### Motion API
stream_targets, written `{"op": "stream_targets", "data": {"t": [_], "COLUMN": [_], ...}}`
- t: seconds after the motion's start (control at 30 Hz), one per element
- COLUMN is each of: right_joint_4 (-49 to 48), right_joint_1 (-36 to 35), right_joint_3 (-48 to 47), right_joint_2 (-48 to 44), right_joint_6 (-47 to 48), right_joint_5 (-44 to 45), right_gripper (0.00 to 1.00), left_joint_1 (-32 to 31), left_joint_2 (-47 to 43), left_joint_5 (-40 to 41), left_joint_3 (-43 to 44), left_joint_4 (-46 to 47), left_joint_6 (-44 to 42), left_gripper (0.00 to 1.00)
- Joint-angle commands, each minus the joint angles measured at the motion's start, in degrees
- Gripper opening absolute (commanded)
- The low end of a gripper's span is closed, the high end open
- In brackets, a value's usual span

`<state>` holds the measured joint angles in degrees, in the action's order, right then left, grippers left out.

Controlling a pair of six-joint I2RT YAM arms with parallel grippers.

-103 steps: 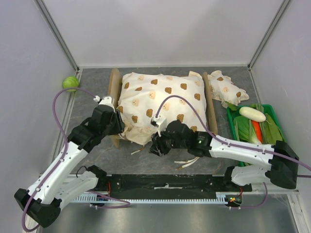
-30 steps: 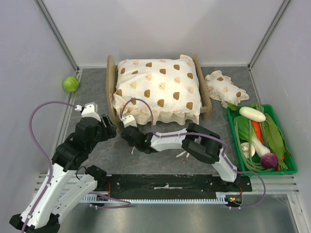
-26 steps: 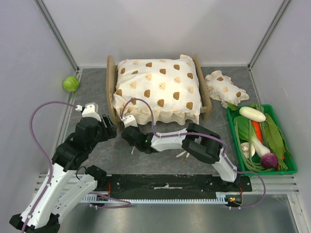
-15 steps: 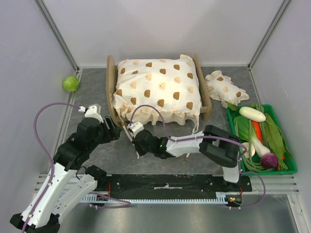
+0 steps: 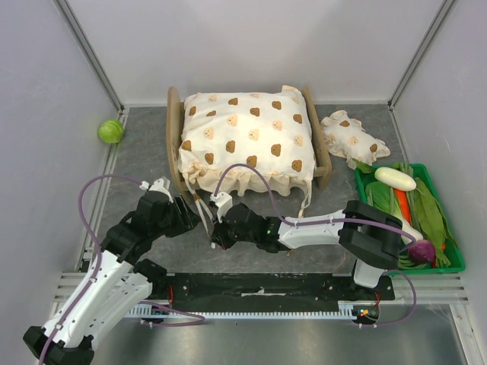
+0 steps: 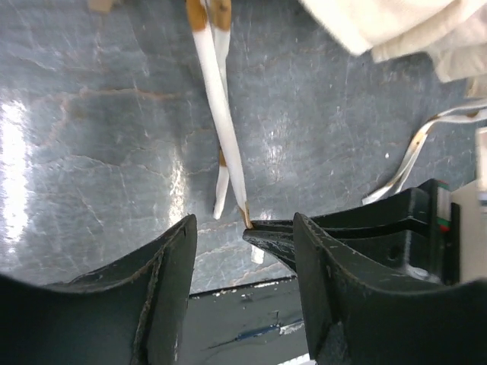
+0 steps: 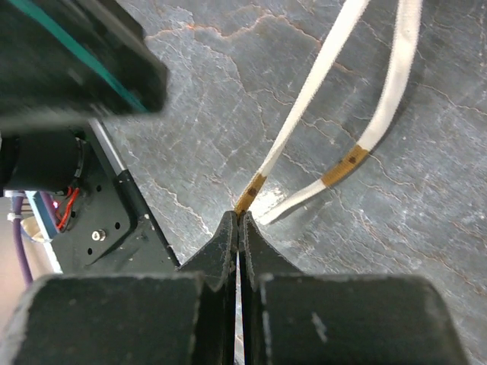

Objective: Set up the pet bed

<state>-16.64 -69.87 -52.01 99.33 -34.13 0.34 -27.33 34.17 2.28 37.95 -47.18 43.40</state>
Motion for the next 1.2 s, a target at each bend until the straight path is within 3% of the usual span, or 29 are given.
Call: {"op": "stream_targets", "data": {"t": [0.0,0.23,0.4,0.5,0.77,1.07,1.17], "right_joint_4": [-4.3,-8.2,-10.4,-11.7,-12.9,-9.2,-8.9], "right_joint_1": [-0.4,-0.3,-0.4,-0.3,-0.3,0.3,0.3], "right_joint_3": [0.0,0.8,2.2,2.9,2.7,3.6,3.7], "right_joint_2": [-1.2,-1.4,-2.0,-2.2,-1.3,-0.1,0.5], "right_joint_6": [-1.6,-1.6,-2.3,-3.0,-3.6,-3.8,-3.2], "right_joint_5": [-3.1,-4.0,-3.7,-3.2,-1.9,0.8,0.2], "right_gripper": [0.00,0.00,0.00,0.00,0.00,0.00,0.00], "left_joint_1": [0.3,0.3,0.3,0.3,0.3,0.3,0.3], "left_joint_2": [-0.2,-1.6,-1.8,-2.3,-3.9,-5.2,-3.3], "left_joint_5": [-6.5,-11.1,-9.8,-9.8,-11.7,-0.5,3.5], "left_joint_3": [-3.5,-13.9,-17.7,-18.4,-20.7,-12.4,-9.0], "left_joint_4": [5.7,15.0,19.3,19.8,21.5,10.6,11.0], "left_joint_6": [6.9,13.7,17.2,17.9,19.1,13.2,11.2], "left_gripper": [0.59,0.58,0.56,0.48,0.38,0.57,0.57]}}
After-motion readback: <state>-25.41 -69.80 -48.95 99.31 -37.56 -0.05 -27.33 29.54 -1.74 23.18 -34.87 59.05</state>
